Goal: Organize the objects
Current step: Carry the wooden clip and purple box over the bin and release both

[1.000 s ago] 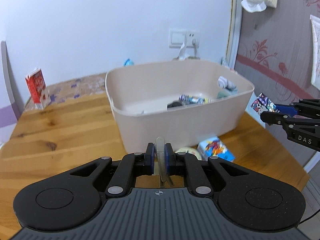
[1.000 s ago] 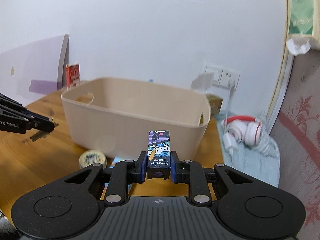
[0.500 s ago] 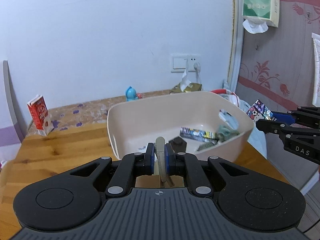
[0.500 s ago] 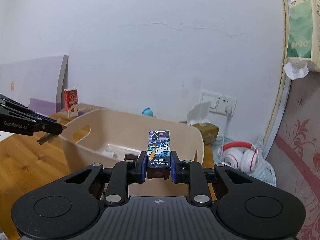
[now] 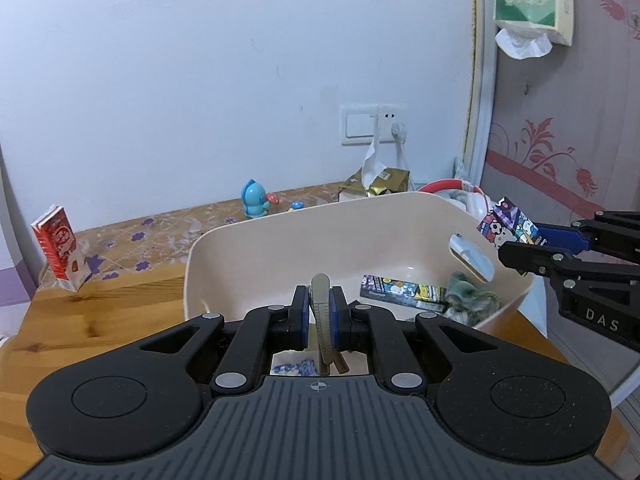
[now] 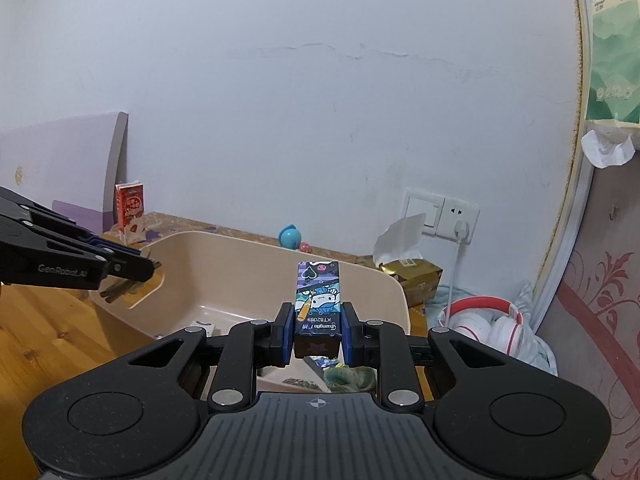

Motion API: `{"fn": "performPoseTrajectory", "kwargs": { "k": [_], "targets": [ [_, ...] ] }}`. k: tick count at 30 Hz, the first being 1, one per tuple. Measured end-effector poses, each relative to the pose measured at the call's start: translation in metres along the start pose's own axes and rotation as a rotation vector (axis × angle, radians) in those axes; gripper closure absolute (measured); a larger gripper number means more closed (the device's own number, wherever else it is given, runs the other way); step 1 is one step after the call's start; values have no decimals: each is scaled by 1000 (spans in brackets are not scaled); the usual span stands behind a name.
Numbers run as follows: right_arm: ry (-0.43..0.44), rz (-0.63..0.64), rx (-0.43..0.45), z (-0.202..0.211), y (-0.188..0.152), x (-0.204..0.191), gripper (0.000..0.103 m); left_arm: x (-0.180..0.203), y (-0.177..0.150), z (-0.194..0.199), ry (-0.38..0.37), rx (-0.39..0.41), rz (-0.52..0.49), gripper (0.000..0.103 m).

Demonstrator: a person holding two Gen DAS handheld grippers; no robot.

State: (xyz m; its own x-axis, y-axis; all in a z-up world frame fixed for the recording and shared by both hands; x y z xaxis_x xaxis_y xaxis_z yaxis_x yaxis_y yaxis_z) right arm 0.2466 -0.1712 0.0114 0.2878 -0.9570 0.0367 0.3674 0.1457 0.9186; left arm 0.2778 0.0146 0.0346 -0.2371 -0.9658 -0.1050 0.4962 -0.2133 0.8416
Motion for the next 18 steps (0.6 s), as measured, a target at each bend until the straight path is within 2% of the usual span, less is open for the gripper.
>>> {"fn": "performPoseTrajectory", "kwargs": {
  "k": [9, 18],
  "targets": [
    [-4, 15, -59, -33, 0, -3, 81, -1, -4, -49, 19, -88, 12, 93],
    [-13, 55, -175, -67, -14, -2, 81, -7, -20, -85, 38, -201, 12, 93]
  ]
}}
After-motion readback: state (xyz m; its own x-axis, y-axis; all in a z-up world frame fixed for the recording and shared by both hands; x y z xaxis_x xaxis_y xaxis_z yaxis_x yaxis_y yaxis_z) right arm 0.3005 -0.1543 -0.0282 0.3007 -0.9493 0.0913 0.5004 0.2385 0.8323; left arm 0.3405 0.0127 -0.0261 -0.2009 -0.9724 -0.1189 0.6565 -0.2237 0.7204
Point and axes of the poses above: each gripper's, at about its wrist camera, not at the fingertips, and z roughly against the way its jaws point, x to its right, y to its top, the point moved 6 cm from there along -z, roughly the way its jaws point, and after that the axes turned 5 degrees about -z, right-handed, at the moved point
